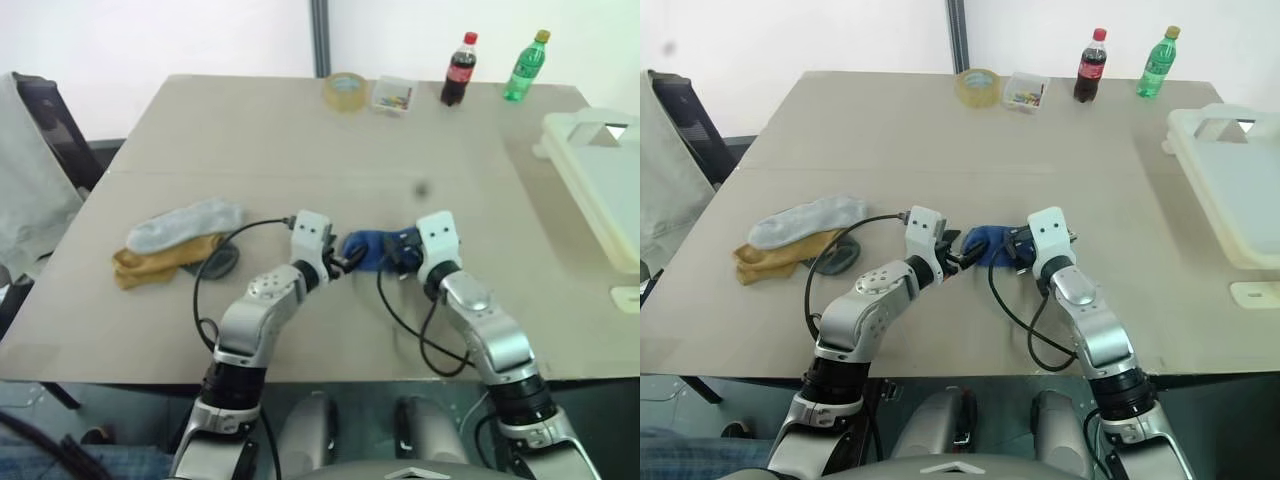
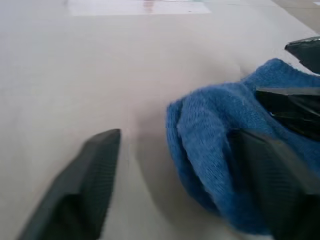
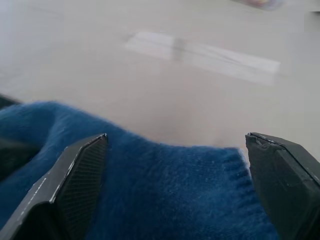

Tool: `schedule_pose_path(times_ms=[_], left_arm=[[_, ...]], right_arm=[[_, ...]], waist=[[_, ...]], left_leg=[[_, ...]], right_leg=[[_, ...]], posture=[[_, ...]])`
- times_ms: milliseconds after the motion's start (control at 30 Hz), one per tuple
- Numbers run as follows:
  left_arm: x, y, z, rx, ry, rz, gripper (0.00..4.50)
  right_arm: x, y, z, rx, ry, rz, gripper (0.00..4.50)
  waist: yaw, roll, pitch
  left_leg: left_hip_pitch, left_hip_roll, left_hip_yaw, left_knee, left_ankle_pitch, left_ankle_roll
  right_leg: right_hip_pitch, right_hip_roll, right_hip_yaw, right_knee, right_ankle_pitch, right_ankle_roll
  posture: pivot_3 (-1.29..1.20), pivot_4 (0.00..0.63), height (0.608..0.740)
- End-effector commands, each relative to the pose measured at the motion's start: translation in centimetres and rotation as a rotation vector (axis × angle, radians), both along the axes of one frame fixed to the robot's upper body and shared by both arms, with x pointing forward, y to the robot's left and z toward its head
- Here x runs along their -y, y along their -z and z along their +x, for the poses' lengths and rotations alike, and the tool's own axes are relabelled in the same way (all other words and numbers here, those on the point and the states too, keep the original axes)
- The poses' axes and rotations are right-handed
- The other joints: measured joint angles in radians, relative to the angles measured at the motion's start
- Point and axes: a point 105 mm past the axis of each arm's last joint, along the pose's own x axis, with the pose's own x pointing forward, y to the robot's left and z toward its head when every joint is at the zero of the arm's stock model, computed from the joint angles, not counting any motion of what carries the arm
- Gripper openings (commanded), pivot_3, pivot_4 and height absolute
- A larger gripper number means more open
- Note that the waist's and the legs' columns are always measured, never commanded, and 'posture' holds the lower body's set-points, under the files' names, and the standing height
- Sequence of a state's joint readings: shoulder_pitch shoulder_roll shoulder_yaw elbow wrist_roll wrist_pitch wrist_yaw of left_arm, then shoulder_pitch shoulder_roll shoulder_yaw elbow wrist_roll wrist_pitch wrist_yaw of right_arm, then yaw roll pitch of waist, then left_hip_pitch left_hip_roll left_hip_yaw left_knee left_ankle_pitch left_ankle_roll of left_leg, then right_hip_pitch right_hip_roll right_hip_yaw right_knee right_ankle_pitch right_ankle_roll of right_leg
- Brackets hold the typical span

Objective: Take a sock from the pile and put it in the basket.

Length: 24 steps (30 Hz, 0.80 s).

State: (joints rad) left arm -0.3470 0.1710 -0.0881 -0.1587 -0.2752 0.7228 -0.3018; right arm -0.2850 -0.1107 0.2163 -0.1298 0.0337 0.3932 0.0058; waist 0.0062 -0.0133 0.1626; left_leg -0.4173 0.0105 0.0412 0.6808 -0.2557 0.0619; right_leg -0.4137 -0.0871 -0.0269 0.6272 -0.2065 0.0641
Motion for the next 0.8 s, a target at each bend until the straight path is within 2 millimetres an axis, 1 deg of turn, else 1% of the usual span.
schedule_pose_path(times_ms=[33, 167, 267, 367, 433, 500, 533, 567, 700, 800], left_arm=[[0.0, -0.3, -0.1, 0.011, -0.001, -0.015, 3.77], [-0.1, -0.2, -0.3, -0.004, 0.008, 0.004, 3.77], [-0.3, -0.1, -0.9, -0.019, 0.031, 0.023, 3.77], [-0.9, 0.1, -1.4, -0.055, 0.038, 0.015, 3.77], [-1.4, -0.1, -1.5, -0.134, 0.032, -0.086, 3.77], [-1.2, -1.0, -2.1, -0.224, 0.092, -0.264, 3.77], [-1.6, -1.3, -2.0, -0.251, 0.103, -0.314, 3.77], [-2.0, -1.2, -1.9, -0.274, 0.100, -0.321, 3.77], [-2.9, 0.0, -1.5, -0.351, 0.070, -0.266, 3.77], [-3.0, 1.7, -1.3, -0.461, 0.031, -0.265, 3.77]], right_arm=[[0.5, -0.8, 0.6, 0.087, 0.103, 0.037, 4.50], [0.0, 0.4, 1.0, 0.084, 0.146, 0.053, 4.50], [-0.7, 2.1, 0.7, 0.061, 0.125, 0.037, 4.50], [-1.0, 3.4, 0.5, 0.036, 0.125, 0.034, 4.50], [-0.8, 3.8, 0.6, 0.030, 0.134, 0.031, 4.50], [-0.5, 4.1, 0.7, 0.025, 0.145, 0.032, 4.50], [-0.5, 4.2, 0.7, 0.024, 0.148, 0.032, 4.50], [-0.4, 4.3, 0.8, 0.024, 0.148, 0.031, 4.50], [-0.4, 4.3, 0.9, 0.030, 0.142, 0.023, 4.50], [-0.4, 4.1, 1.0, 0.037, 0.141, 0.020, 4.50]], waist=[[-0.007, 0.000, 0.000], [-0.014, 0.000, 0.000], [-0.020, 0.000, 0.000], [-0.021, 0.000, 0.000], [-0.022, 0.000, -0.001], [-0.022, 0.000, -0.001], [-0.023, 0.000, -0.001], [-0.024, 0.000, -0.001], [-0.024, -0.001, -0.002], [-0.023, -0.002, -0.006]], left_leg=[[0.001, 0.000, 0.000, 0.000, 0.000, -0.001], [0.001, 0.001, -0.001, 0.000, 0.001, -0.001], [0.001, 0.001, -0.001, 0.000, 0.001, -0.001], [0.001, 0.001, -0.001, -0.001, 0.001, -0.002], [0.003, 0.002, -0.001, -0.001, 0.001, -0.002], [0.004, 0.003, -0.001, -0.001, 0.001, -0.002], [0.004, 0.003, -0.002, -0.001, 0.001, -0.002], [0.004, 0.003, -0.002, -0.001, 0.001, -0.002], [0.004, 0.002, -0.003, -0.001, 0.001, -0.002], [0.005, 0.002, -0.003, -0.001, 0.002, -0.003]], right_leg=[[0.000, 0.000, 0.000, 0.001, -0.001, -0.002], [0.000, 0.001, 0.000, 0.002, -0.001, -0.002], [0.000, 0.000, 0.000, 0.001, -0.001, -0.002], [0.000, 0.000, 0.000, 0.001, -0.001, -0.002], [0.001, 0.000, 0.000, 0.002, -0.001, -0.002], [0.002, 0.000, 0.000, 0.002, -0.001, -0.003], [0.002, 0.000, -0.001, 0.002, -0.001, -0.003], [0.002, 0.000, -0.001, 0.002, -0.001, -0.002], [0.002, 0.001, -0.001, 0.002, -0.001, -0.002], [0.003, 0.001, -0.001, 0.002, -0.001, -0.003]], posture=[[0.00, 0.150, 0.740], [0.00, 0.150, 0.740], [0.00, 0.150, 0.740], [0.00, 0.150, 0.740], [0.00, 0.150, 0.740], [0.00, 0.150, 0.740], [0.00, 0.150, 0.740], [0.00, 0.150, 0.740], [0.00, 0.150, 0.740], [0.00, 0.150, 0.740]])
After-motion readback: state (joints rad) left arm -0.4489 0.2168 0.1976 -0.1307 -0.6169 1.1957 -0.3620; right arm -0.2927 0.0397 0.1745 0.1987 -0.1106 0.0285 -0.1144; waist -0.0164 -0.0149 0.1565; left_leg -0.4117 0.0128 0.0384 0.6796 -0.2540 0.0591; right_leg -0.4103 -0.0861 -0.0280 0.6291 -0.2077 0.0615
